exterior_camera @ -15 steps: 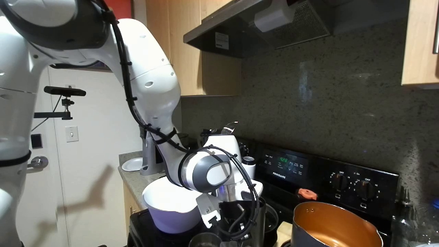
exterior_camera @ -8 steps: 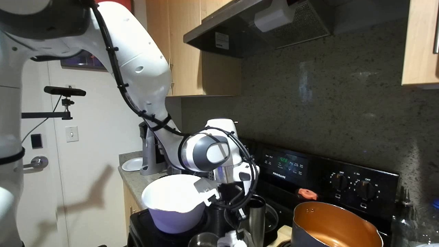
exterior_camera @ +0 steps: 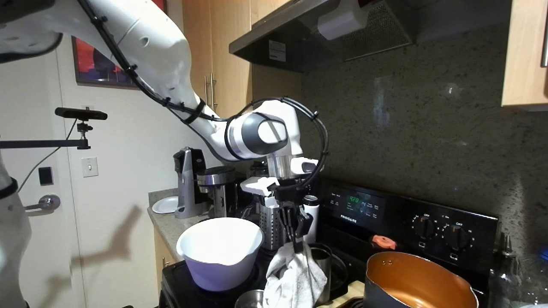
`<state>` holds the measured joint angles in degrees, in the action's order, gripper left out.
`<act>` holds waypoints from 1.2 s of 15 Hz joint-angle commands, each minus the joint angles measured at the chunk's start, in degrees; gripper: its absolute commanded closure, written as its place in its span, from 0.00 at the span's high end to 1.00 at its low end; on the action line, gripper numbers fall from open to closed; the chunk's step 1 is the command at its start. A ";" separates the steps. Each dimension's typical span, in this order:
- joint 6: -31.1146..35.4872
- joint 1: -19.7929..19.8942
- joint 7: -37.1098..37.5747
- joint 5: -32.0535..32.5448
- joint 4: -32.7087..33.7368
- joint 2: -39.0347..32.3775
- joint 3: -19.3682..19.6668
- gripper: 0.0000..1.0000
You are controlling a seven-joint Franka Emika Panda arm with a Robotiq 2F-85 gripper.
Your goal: Pick up the towel from the stove and wipe the silver cup with it.
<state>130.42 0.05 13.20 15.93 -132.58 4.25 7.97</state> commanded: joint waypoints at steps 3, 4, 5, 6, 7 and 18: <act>-9.58 1.86 -9.65 -5.74 7.03 2.74 -1.60 0.01; -10.44 1.95 -10.42 -6.69 8.29 2.96 -1.59 0.01; -11.47 2.02 -11.51 -7.95 9.85 3.00 -1.55 0.01; -12.16 2.11 -11.92 -8.83 11.05 3.09 -1.59 0.01; -12.80 2.14 -12.34 -9.74 12.44 2.93 -1.60 0.01; -12.21 2.25 -10.12 -11.77 18.02 0.45 -2.38 0.01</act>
<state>118.87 1.15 2.44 4.51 -115.71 6.40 6.68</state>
